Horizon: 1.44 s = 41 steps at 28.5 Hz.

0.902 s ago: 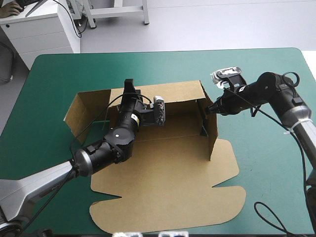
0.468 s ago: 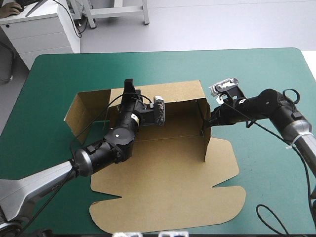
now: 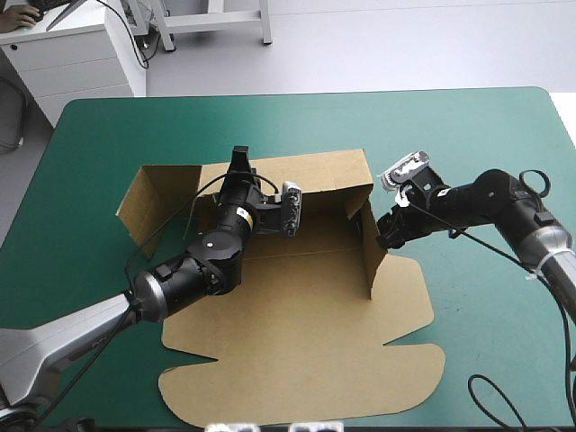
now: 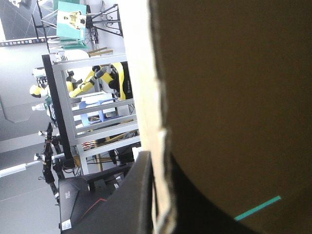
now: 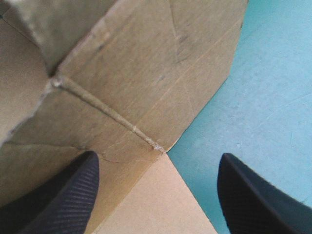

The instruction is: Fold the box

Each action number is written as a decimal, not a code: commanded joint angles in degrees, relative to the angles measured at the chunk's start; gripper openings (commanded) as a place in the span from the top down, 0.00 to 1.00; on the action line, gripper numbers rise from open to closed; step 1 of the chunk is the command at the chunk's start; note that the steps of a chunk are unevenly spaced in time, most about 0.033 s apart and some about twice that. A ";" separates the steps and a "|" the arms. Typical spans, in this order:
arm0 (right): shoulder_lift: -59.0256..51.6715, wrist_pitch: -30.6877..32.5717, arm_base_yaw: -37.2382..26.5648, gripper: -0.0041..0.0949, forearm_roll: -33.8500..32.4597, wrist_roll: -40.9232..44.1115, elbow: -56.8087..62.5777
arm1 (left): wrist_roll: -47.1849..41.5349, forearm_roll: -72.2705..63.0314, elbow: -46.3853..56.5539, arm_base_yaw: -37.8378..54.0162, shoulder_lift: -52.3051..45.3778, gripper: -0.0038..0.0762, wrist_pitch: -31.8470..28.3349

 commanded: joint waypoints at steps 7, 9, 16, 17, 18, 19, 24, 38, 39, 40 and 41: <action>-5.84 0.80 0.11 0.33 8.49 -4.59 4.41 | 1.86 -1.83 -1.24 -0.46 -1.93 0.95 0.01; -7.72 0.76 0.11 0.33 8.77 -4.59 6.06 | 1.86 -1.83 -1.24 -0.46 -1.93 0.95 0.01; -15.06 -0.06 0.11 0.33 10.00 -4.84 8.00 | 1.86 -1.83 -1.24 -0.46 -1.93 0.95 -0.09; -15.88 -0.73 0.11 0.33 10.00 -4.84 8.00 | 1.86 -1.83 -1.24 -0.46 -1.93 0.95 -0.09; -16.37 -1.30 0.11 0.33 10.00 -4.84 8.00 | 1.86 -1.83 -1.24 -0.46 -1.93 0.95 -0.09; -16.60 -1.89 0.11 0.33 9.77 -4.84 8.00 | 1.86 -1.83 -1.24 -0.46 -1.93 0.95 -0.09; -15.48 -4.49 0.11 0.33 9.15 -4.18 8.24 | 1.86 -1.83 -1.24 -0.46 -1.93 0.95 -0.18; -8.96 -5.55 0.11 0.29 13.44 -8.97 8.24 | 2.20 -1.59 -1.24 -0.46 -1.93 0.95 0.08; -7.95 -5.84 0.11 0.27 15.45 -10.26 8.24 | 2.20 -1.59 -1.24 -0.46 -1.93 0.95 -0.14; -7.44 -6.38 0.11 0.27 16.99 -11.73 8.24 | 2.20 -1.59 -1.24 -0.46 -1.93 0.95 -0.23; -7.26 -6.38 0.11 0.27 17.96 -12.39 8.24 | 2.20 -1.83 -1.24 -0.46 -1.93 0.95 -0.37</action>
